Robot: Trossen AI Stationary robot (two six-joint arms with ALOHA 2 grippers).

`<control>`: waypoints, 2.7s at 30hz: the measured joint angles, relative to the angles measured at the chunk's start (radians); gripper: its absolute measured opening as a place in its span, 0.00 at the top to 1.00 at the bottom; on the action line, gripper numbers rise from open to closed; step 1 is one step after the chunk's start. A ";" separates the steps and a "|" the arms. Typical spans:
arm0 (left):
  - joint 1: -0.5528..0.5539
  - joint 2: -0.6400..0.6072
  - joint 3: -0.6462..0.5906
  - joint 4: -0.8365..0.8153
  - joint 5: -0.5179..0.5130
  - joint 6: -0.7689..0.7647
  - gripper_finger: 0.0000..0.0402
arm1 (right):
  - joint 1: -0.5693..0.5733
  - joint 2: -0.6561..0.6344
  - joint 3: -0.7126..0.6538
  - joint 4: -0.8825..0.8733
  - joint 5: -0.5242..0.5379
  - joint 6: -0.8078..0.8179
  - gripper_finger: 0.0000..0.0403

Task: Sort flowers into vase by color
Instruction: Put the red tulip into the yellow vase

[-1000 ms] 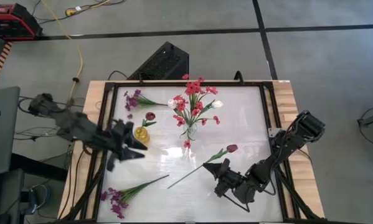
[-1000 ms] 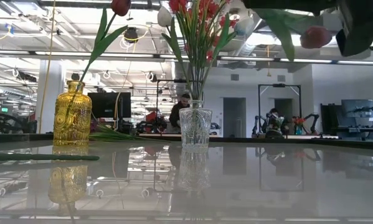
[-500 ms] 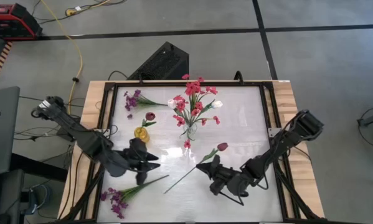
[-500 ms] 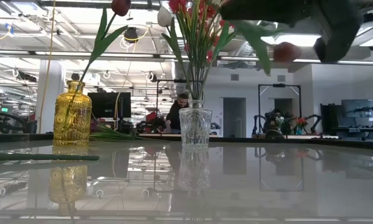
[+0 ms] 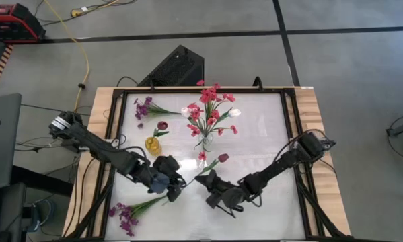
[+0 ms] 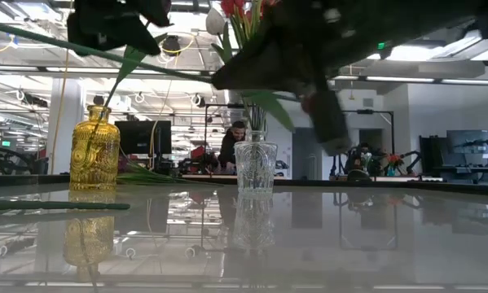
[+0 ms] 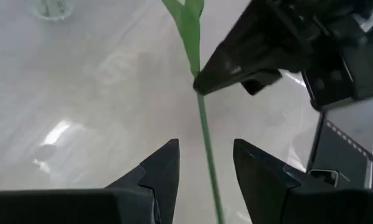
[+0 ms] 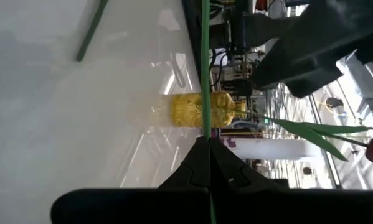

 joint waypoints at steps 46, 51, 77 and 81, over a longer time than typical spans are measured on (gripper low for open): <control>0.095 -0.052 0.000 -0.018 0.275 0.352 1.00 | 0.050 0.057 0.075 0.014 0.116 -0.028 0.53; 0.093 -0.156 0.001 -0.067 0.469 0.598 1.00 | 0.033 0.057 0.074 -0.013 0.115 0.060 0.44; 0.093 -0.646 0.001 -0.200 -0.004 0.838 1.00 | -0.026 0.032 0.074 -0.233 -0.339 0.557 0.43; 0.093 -0.571 0.000 -0.202 0.064 0.829 1.00 | -0.093 -0.015 0.076 -0.396 -0.646 0.800 0.43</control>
